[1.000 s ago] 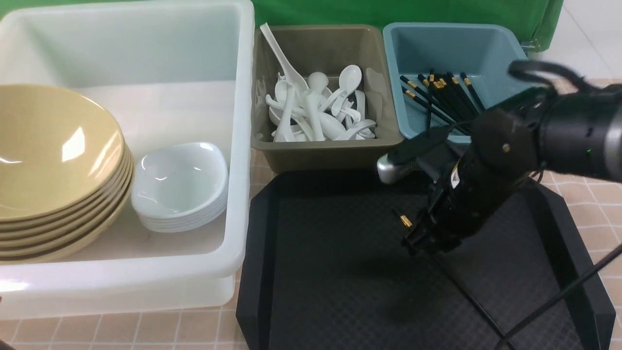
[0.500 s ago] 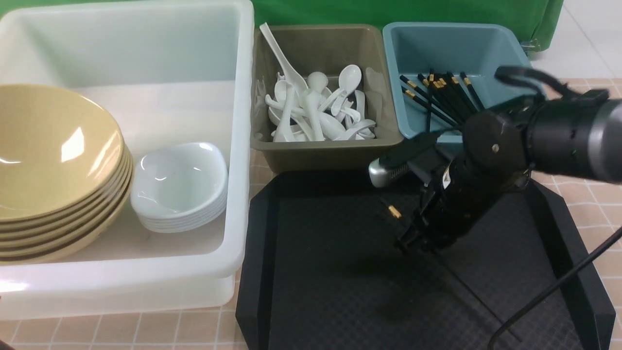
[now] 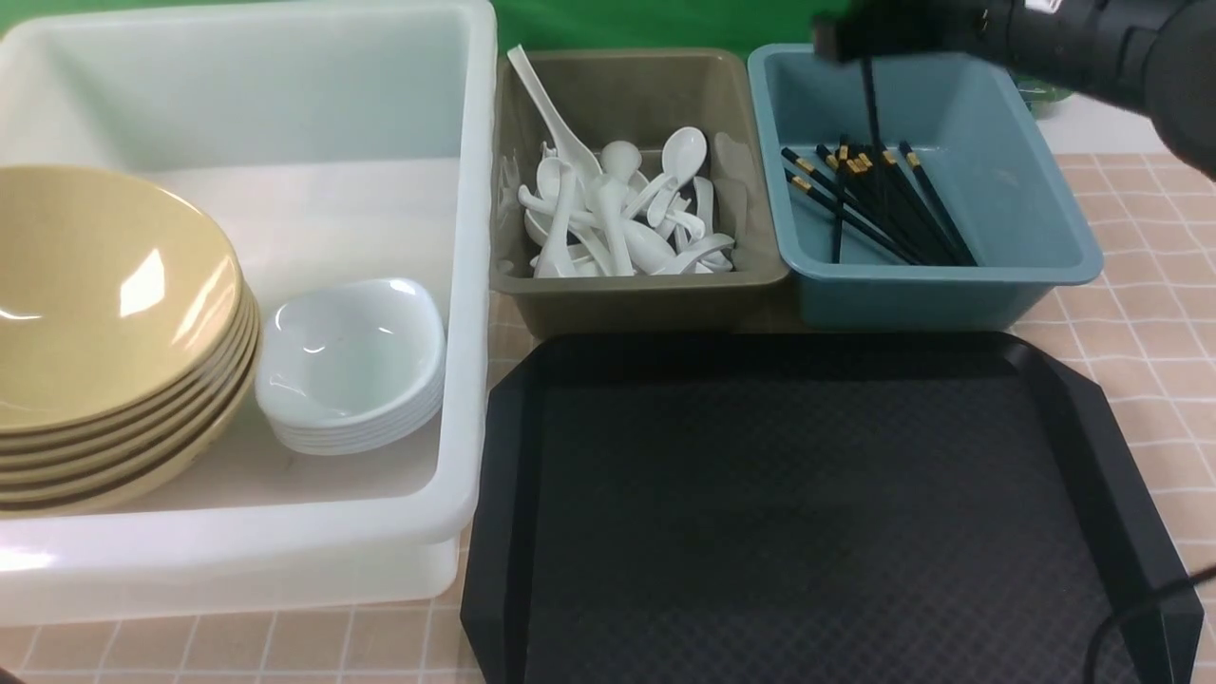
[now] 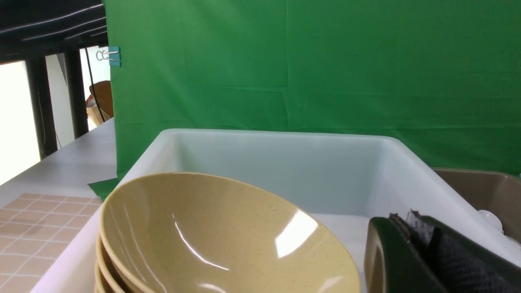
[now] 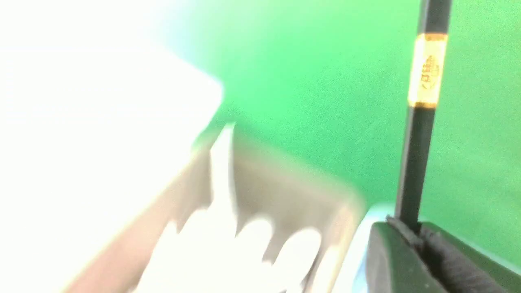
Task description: On brown table put chopsticks spoon bowls plates into blue grey white boxes.
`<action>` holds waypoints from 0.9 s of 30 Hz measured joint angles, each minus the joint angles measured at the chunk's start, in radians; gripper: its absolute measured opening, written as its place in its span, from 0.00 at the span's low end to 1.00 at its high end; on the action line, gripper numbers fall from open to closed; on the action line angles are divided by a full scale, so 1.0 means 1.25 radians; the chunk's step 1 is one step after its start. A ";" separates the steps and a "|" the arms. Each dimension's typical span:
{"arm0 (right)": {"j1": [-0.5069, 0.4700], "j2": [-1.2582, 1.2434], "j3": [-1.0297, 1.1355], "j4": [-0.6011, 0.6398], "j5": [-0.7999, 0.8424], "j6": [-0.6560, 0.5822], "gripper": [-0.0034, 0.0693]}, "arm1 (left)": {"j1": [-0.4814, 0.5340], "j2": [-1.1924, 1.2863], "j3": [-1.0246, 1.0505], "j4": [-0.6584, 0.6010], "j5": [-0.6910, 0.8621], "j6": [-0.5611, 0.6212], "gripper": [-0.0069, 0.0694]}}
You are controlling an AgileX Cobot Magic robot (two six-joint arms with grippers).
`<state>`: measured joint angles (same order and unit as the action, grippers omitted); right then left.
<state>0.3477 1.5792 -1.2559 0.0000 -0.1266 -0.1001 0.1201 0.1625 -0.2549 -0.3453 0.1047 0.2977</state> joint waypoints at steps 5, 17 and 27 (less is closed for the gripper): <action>-0.052 0.060 0.000 0.000 -0.029 0.021 0.36 | 0.000 0.000 0.000 0.000 -0.011 0.000 0.09; -0.059 -0.353 0.074 -0.008 0.294 -0.027 0.28 | 0.000 0.000 0.000 0.000 -0.041 0.021 0.09; -0.059 -0.795 0.571 -0.009 0.174 -0.071 0.10 | 0.000 0.000 0.000 -0.001 -0.041 0.022 0.09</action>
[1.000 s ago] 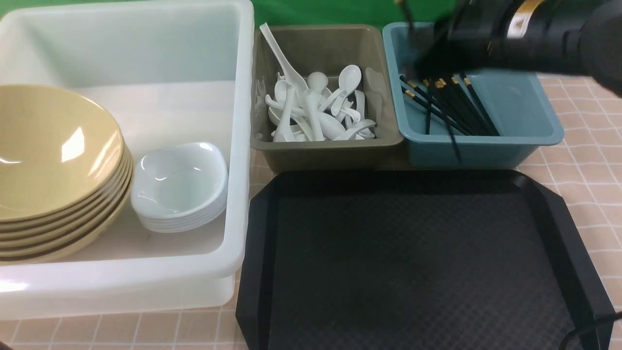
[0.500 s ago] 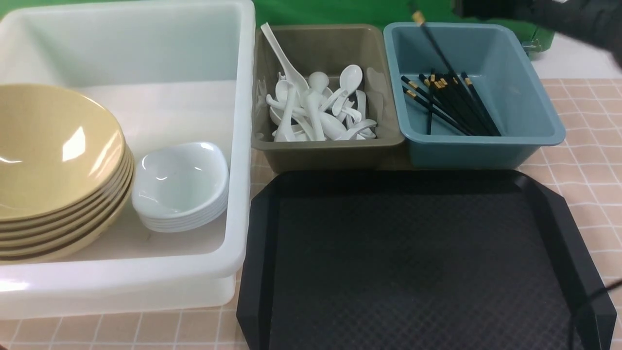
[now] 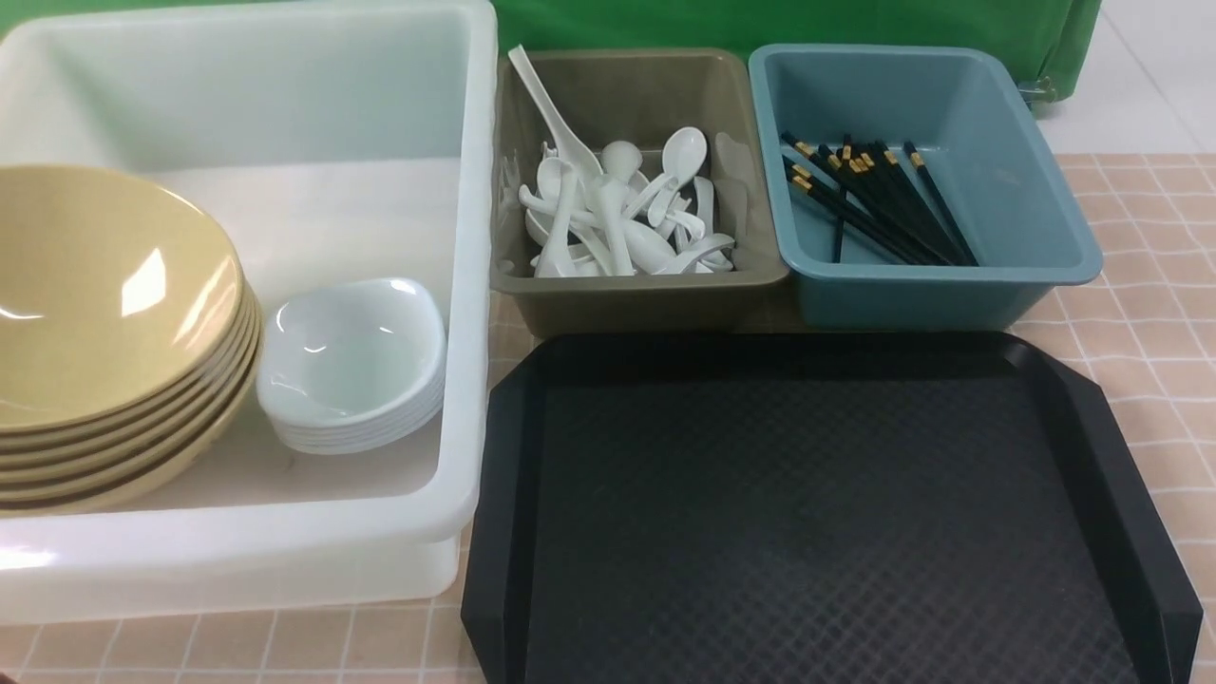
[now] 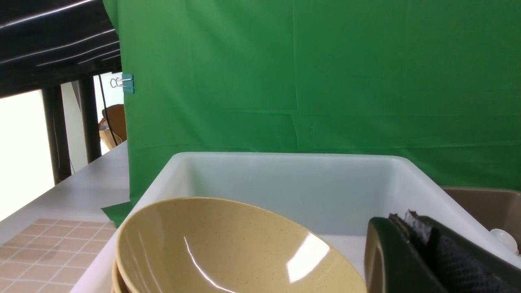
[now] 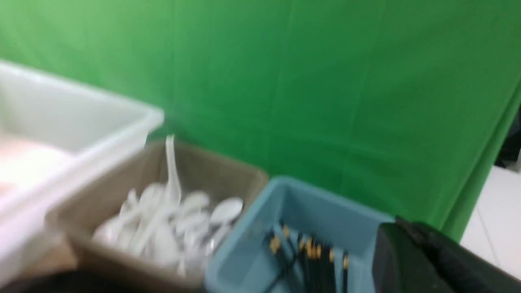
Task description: On brown table put chopsticks spoon bowls plates into blue grey white boxes.
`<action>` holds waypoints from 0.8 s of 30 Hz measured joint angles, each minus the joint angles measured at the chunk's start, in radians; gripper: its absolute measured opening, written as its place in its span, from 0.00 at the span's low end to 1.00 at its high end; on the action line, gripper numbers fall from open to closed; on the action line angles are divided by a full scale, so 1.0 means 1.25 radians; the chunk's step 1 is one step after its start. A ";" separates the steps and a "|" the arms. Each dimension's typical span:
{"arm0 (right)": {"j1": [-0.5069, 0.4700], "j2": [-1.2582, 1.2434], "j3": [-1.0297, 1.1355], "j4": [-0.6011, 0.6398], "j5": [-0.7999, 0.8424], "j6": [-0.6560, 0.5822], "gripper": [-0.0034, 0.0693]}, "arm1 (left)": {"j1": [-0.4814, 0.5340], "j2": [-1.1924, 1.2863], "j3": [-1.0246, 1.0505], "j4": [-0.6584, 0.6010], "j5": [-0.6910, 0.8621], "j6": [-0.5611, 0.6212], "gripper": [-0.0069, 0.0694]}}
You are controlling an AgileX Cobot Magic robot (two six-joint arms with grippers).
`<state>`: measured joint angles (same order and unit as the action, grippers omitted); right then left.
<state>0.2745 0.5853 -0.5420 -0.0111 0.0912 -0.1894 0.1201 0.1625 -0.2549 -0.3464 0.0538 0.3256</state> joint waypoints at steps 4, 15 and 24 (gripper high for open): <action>0.000 -0.134 0.218 0.000 -0.039 0.000 0.10 | 0.000 0.000 0.000 0.000 0.000 0.000 0.09; 0.000 -0.222 0.455 -0.001 -0.007 0.163 0.10 | 0.000 0.000 0.000 -0.001 0.000 0.000 0.09; -0.088 -0.377 0.456 -0.001 0.106 0.295 0.11 | 0.000 0.000 0.000 -0.001 0.001 0.000 0.09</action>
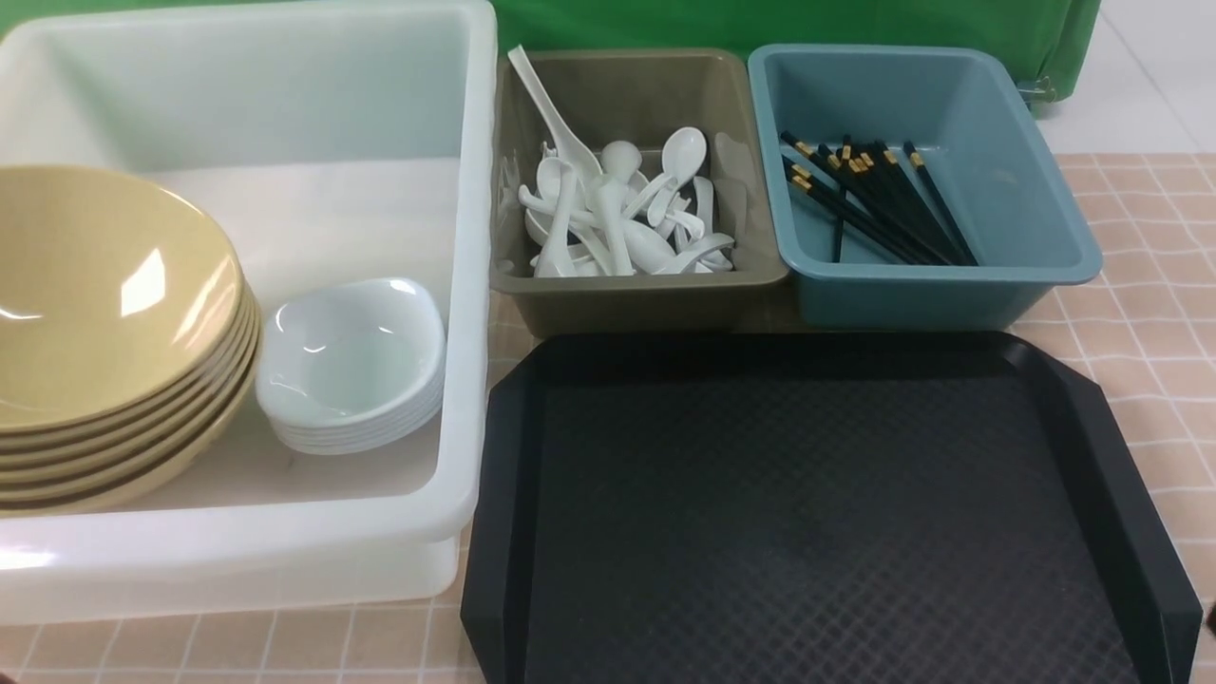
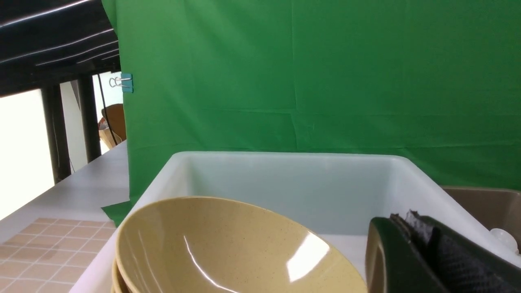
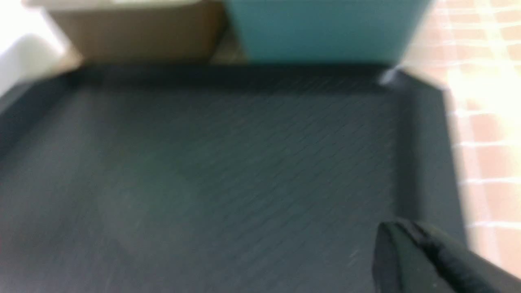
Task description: On brown table put chopsticks spoon bowls plates into blue grey white boxes.
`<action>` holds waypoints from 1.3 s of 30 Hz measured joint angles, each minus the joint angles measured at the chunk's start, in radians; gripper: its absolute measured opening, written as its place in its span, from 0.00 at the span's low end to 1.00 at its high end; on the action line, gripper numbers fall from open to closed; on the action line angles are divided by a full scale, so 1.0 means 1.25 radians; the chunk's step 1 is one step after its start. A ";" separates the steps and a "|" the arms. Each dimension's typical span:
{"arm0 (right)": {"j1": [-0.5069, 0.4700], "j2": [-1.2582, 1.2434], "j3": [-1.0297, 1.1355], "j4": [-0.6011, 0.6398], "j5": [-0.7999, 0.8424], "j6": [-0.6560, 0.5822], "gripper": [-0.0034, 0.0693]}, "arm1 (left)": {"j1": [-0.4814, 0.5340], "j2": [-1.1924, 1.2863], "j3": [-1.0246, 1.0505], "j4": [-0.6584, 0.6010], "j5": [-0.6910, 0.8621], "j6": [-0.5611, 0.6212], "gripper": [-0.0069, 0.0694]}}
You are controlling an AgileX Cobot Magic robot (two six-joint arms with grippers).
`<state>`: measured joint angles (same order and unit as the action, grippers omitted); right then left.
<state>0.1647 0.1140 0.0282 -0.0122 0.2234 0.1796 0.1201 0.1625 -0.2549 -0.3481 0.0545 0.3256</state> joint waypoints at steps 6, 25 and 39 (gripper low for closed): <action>-0.148 -0.100 0.000 0.000 0.039 -0.069 0.11 | 0.000 -0.001 0.000 0.000 0.001 0.000 0.09; -0.170 -0.100 0.000 0.000 0.066 -0.149 0.13 | 0.000 -0.001 0.000 0.000 0.000 0.000 0.09; -0.170 -0.100 0.000 0.000 0.066 -0.149 0.15 | -0.078 -0.096 0.056 0.000 -0.017 0.000 0.09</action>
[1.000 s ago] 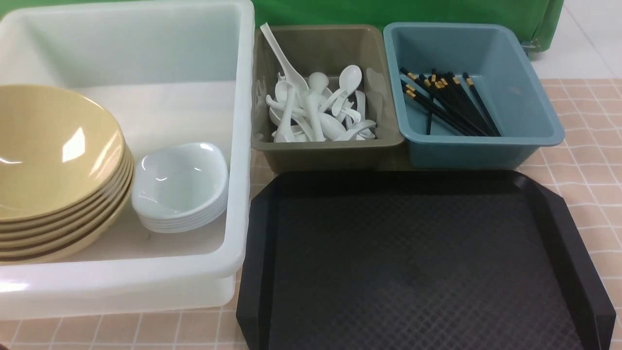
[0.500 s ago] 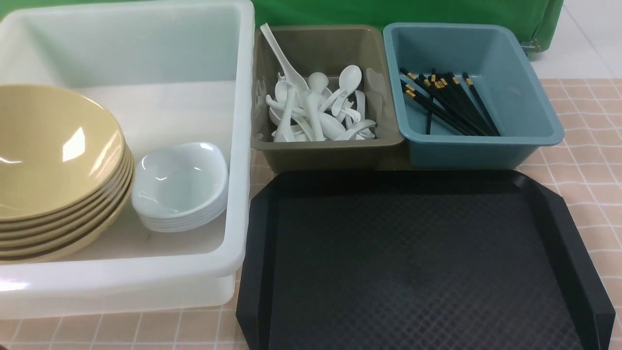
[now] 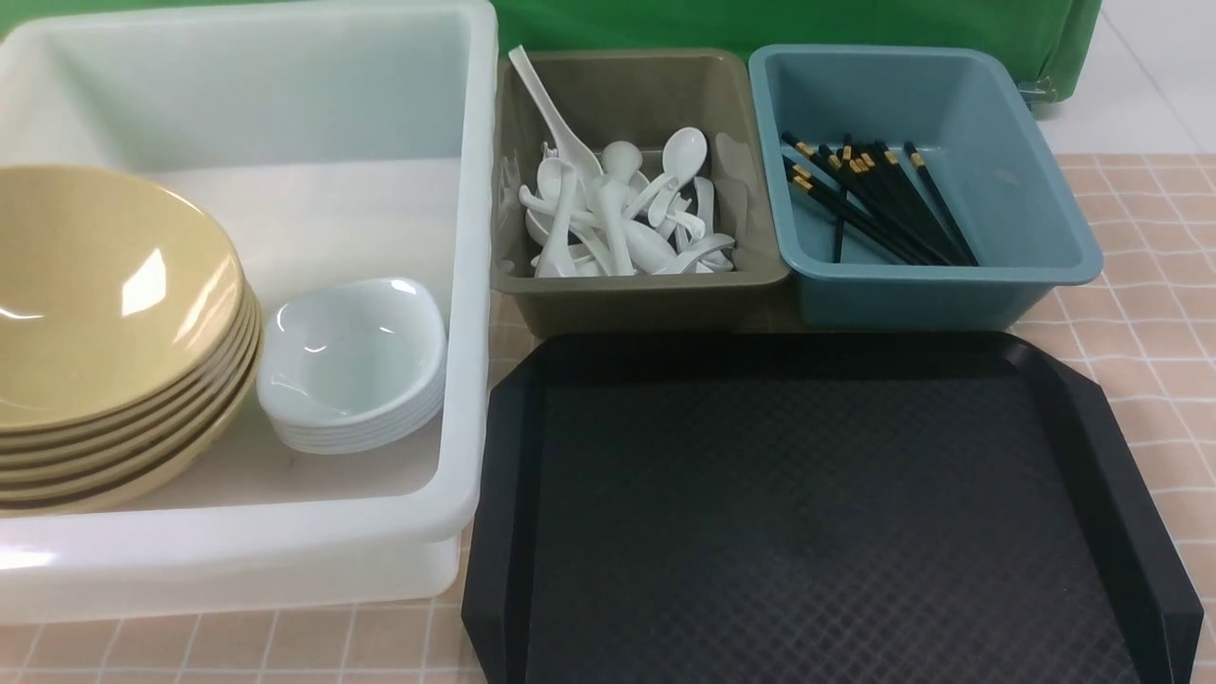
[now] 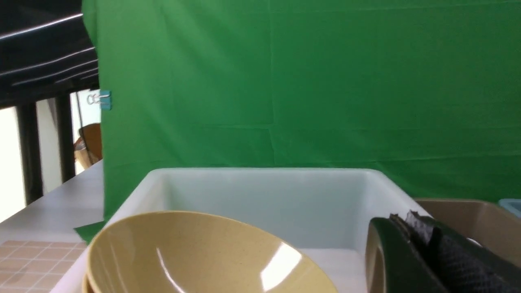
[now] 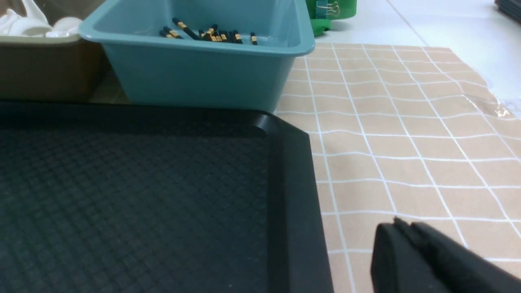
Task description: On brown table put chopsticks spoon bowls plates into blue grey white boxes.
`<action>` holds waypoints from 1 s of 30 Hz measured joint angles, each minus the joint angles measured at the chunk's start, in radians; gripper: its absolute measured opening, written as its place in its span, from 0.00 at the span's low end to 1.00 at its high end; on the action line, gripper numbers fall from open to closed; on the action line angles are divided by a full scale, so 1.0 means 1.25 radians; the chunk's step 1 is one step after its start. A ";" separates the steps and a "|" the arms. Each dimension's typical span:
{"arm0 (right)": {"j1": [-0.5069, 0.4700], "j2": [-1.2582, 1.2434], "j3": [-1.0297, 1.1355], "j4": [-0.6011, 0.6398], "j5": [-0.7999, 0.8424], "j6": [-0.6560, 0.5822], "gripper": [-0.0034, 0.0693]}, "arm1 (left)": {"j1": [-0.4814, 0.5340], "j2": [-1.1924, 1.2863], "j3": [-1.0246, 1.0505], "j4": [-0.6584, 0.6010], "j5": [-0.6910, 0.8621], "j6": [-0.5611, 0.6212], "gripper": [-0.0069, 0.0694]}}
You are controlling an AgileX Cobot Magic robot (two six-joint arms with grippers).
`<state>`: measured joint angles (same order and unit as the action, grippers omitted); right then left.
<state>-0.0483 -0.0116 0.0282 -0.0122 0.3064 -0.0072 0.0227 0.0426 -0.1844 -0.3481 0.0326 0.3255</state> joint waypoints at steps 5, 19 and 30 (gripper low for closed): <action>0.000 0.000 0.000 0.000 0.000 0.000 0.16 | -0.008 -0.044 0.082 0.001 -0.013 -0.089 0.09; 0.000 0.000 0.000 0.000 0.000 0.000 0.18 | 0.071 -0.045 0.166 0.148 0.245 -0.332 0.09; 0.000 0.000 0.000 0.000 0.001 0.000 0.18 | -0.034 -0.045 0.164 0.158 0.254 -0.311 0.09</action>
<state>-0.0486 -0.0116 0.0282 -0.0122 0.3072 -0.0072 -0.0195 -0.0139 0.0209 -0.1503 0.3495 -0.0635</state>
